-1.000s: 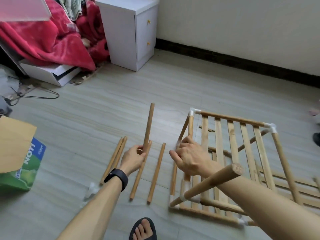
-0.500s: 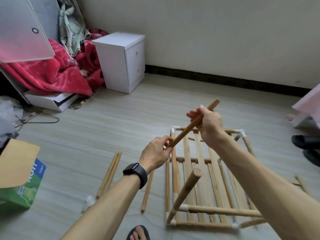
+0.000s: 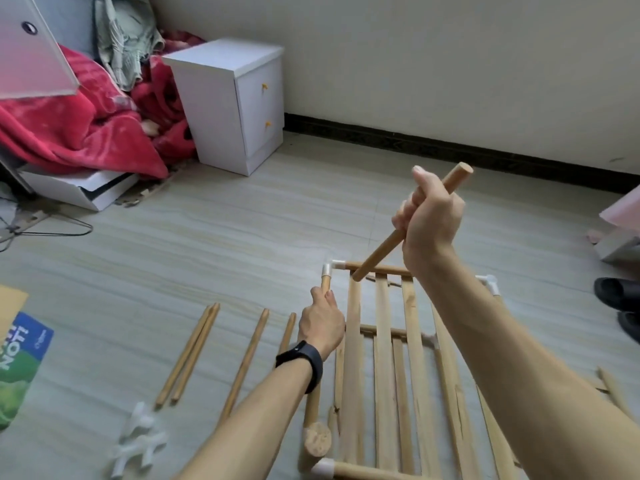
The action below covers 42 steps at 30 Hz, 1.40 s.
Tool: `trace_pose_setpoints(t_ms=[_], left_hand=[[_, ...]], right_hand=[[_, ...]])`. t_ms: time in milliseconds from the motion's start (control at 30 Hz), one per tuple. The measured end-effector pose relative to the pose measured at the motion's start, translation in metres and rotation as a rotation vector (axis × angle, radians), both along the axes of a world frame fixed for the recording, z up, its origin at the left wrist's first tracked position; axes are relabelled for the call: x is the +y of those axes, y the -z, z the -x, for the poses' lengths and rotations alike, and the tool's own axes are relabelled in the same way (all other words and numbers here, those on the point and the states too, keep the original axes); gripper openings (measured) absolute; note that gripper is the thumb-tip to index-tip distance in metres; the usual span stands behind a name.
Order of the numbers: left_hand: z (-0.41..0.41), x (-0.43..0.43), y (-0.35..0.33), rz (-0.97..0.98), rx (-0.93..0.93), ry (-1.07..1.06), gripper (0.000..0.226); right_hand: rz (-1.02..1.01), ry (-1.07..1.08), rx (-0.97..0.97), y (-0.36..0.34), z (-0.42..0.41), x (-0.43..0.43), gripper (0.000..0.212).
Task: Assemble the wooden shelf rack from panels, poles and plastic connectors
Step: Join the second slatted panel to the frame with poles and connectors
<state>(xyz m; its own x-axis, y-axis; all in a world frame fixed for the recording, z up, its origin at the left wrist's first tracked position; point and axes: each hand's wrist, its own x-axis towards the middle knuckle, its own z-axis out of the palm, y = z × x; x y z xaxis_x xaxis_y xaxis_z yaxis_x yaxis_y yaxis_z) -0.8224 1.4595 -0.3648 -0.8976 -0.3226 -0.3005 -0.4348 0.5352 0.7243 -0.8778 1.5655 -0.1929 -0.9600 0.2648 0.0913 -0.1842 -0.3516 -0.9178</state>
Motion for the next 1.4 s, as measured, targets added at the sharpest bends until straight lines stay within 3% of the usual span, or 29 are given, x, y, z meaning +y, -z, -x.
trace_pose_setpoints(t_ms=[200, 600, 700, 833, 1067, 1167, 1400], left_hand=[[-0.008, -0.001, 0.004, 0.134, -0.022, 0.065, 0.034], [-0.007, -0.026, 0.008, -0.024, -0.025, 0.068, 0.041], [-0.007, -0.021, 0.012, -0.053, 0.007, 0.08, 0.038], [-0.007, -0.018, 0.016, -0.04, 0.0, 0.053, 0.034], [-0.024, -0.019, 0.017, -0.108, -0.003, 0.019, 0.035], [-0.025, -0.01, 0.014, -0.089, -0.014, 0.026, 0.031], [-0.024, -0.013, 0.01, -0.155, -0.014, -0.007, 0.031]], right_hand=[[-0.111, -0.052, -0.008, 0.012, 0.046, -0.049, 0.045], [-0.242, -0.162, 0.035, 0.053, 0.068, -0.075, 0.038], [-0.4, -0.287, 0.093, 0.053, 0.069, -0.095, 0.034], [-0.58, -0.373, 0.063, 0.053, 0.073, -0.121, 0.055], [-0.363, -0.563, -0.015, 0.05, 0.075, -0.092, 0.058], [-0.337, -0.526, -0.016, 0.05, 0.072, -0.087, 0.058], [-0.45, -0.205, 0.186, 0.067, 0.048, -0.114, 0.033]])
